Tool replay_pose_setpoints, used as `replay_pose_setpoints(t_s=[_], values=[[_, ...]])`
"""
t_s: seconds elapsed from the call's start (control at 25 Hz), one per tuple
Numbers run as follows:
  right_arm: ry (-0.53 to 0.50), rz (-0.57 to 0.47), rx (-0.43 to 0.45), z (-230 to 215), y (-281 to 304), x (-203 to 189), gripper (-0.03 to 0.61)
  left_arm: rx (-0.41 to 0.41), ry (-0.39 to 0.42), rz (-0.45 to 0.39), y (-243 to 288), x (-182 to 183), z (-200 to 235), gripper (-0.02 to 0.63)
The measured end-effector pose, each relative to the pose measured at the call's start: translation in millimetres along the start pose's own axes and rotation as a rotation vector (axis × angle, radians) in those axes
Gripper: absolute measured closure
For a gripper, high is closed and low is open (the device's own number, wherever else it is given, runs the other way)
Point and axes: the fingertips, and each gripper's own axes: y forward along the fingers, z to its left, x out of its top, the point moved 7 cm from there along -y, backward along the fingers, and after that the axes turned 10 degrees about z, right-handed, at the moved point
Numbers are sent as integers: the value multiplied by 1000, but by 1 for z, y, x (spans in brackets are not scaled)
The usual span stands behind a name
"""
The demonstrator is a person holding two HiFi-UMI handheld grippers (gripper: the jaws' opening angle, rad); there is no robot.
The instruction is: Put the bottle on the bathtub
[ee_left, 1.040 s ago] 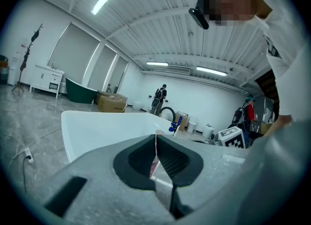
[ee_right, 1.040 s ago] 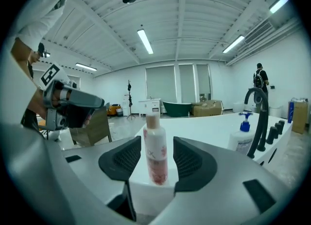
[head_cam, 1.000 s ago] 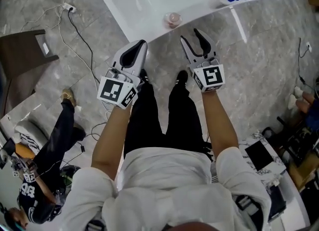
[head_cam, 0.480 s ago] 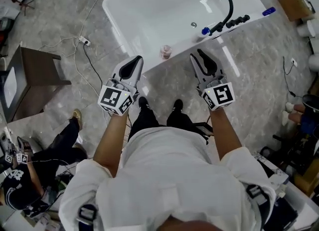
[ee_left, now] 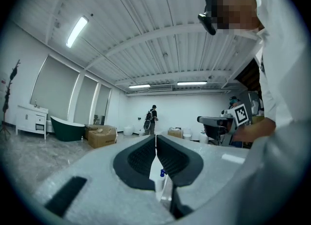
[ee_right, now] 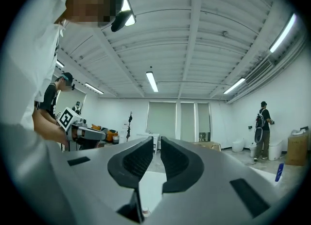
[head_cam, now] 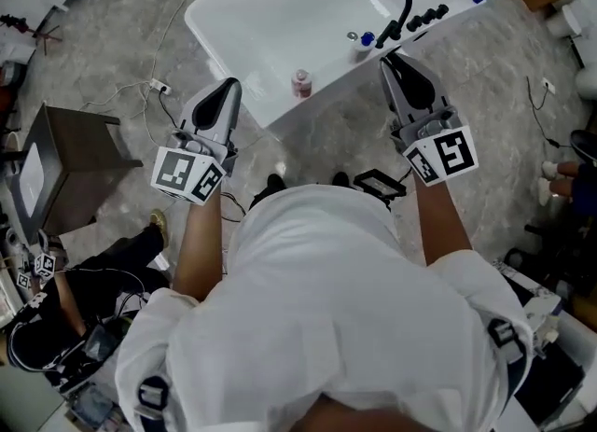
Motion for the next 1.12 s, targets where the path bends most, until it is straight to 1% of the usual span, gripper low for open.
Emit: replay_pose_setpoints(t_s=[0.2,0.4,0.52,0.72,0.92,1.04,1.12], values=[[32,-16,-49,-7,-26,3,540,17,8,-25,-5,15,-2,592],[84,38,-72,-4,-31,-22,554,-13,-4,-18,-10,7,1,592],[105,77,-62,1,-27,-39,558,-26,-17,1,-8,-5,2,592],[118,102,-40,6,-20,-44,563,-57,-39,44,-3,-17,0,592],[99,134,-28,9,-15,-61,565,-88,-41,63,-1,-22,-7,592],[104,151,-3,17,-9,-68,565,-100,-45,83,-4,-28,-8,592],[111,156,21,24,-3,-71,566,-98,-61,100,-7,-34,-6,592]])
